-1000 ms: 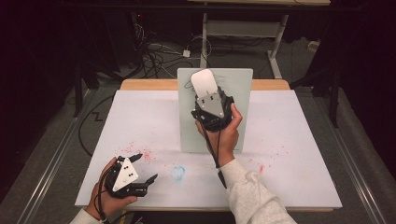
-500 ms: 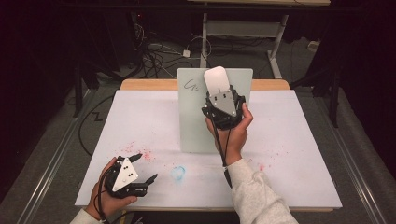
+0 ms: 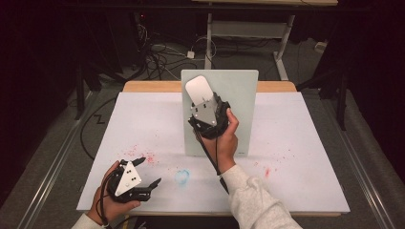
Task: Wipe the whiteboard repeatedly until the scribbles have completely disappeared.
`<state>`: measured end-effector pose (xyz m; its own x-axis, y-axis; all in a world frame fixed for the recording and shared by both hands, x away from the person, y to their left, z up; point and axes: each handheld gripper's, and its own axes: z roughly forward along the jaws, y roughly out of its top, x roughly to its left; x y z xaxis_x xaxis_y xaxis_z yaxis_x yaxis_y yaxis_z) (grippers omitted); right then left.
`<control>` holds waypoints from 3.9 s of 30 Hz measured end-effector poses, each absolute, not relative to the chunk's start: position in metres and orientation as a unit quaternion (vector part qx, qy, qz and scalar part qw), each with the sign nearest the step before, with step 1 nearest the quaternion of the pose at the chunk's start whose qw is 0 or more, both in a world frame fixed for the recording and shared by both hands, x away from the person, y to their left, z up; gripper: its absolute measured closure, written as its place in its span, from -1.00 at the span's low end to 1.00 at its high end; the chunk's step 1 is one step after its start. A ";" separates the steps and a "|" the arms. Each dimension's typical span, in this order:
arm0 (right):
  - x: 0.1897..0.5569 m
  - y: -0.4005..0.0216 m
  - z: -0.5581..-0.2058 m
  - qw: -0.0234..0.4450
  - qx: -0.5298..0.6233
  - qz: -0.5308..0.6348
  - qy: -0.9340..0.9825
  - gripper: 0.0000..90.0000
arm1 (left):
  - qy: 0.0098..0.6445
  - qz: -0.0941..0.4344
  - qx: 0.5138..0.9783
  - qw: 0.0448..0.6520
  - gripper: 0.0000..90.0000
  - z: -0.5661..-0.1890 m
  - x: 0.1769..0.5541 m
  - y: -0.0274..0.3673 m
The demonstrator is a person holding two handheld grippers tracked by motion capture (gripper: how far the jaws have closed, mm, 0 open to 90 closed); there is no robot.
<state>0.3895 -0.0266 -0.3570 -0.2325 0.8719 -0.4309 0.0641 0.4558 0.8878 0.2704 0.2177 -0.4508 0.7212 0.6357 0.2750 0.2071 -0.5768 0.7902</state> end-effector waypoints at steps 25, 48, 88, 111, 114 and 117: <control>0.393 -0.017 -0.348 0.529 0.339 0.377 0.681 -0.31 | 0.244 0.276 0.843 0.393 -0.60 -0.450 0.269 0.219; 0.396 -0.020 -0.344 0.553 0.340 0.357 0.672 -0.30 | 0.240 0.275 0.845 0.390 -0.60 -0.451 0.268 0.220; 0.399 -0.128 -0.334 0.540 0.437 0.374 0.614 -0.31 | 0.238 0.274 0.849 0.384 -0.60 -0.453 0.268 0.219; 0.400 -0.088 -0.329 0.537 0.394 0.368 0.649 -0.31 | 0.238 0.275 0.849 0.384 -0.60 -0.453 0.268 0.219; 0.400 -0.106 -0.329 0.541 0.404 0.363 0.642 -0.31 | 0.238 0.276 0.849 0.382 -0.60 -0.453 0.269 0.218; 0.399 -0.119 -0.331 0.544 0.410 0.358 0.638 -0.31 | 0.237 0.277 0.851 0.378 -0.60 -0.453 0.268 0.217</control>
